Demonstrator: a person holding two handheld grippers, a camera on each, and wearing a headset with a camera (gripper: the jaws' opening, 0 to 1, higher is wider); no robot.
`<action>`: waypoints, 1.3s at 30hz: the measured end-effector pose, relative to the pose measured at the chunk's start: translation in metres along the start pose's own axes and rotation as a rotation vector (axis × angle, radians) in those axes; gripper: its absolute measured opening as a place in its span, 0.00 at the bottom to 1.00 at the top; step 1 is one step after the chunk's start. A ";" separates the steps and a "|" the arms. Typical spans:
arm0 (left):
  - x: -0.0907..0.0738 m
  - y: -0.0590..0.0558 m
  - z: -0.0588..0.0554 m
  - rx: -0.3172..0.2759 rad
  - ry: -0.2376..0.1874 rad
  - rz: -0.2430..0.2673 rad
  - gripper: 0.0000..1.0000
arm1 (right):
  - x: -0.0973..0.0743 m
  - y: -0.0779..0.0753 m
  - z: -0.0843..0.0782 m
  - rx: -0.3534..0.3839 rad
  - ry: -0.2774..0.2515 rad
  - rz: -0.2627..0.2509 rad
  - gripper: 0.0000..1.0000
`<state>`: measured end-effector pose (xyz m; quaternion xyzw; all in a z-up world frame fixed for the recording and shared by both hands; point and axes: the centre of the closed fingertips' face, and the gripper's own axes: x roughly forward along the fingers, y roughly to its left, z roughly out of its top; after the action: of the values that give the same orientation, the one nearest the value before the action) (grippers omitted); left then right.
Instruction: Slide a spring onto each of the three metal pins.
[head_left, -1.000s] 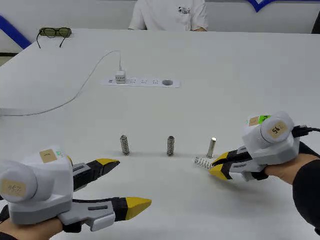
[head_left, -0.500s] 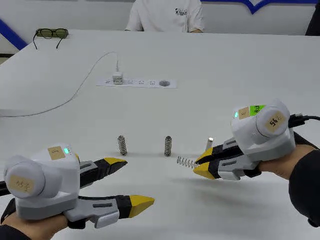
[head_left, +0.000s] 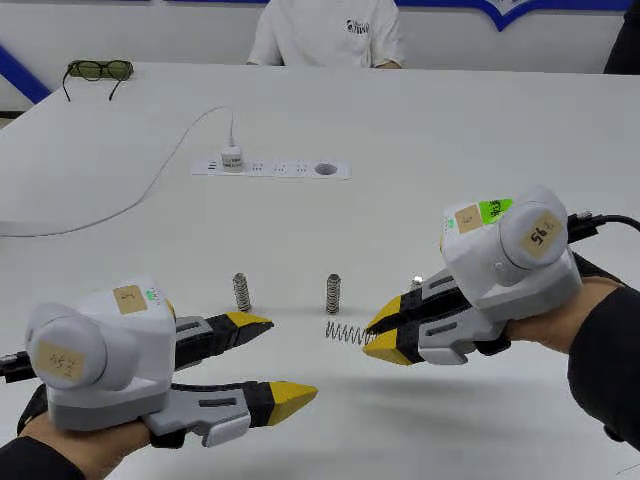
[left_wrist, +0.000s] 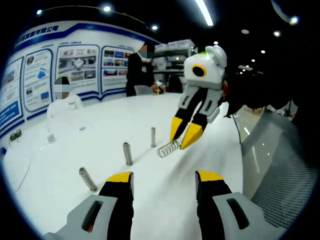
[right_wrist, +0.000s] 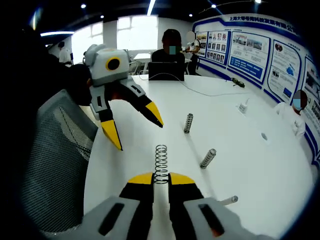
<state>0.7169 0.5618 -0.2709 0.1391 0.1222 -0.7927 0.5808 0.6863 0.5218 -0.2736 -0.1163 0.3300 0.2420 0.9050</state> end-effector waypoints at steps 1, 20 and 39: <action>0.000 -0.001 0.000 0.005 0.000 -0.005 0.48 | 0.000 0.002 0.001 -0.005 0.001 0.008 0.12; 0.004 -0.018 0.008 0.082 -0.006 -0.064 0.32 | 0.005 0.028 0.014 -0.090 -0.001 0.125 0.12; 0.004 -0.032 0.006 0.142 0.019 -0.115 0.14 | 0.002 0.043 0.014 -0.138 0.026 0.175 0.12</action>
<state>0.6845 0.5655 -0.2658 0.1803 0.0790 -0.8301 0.5217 0.6735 0.5643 -0.2666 -0.1521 0.3332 0.3406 0.8659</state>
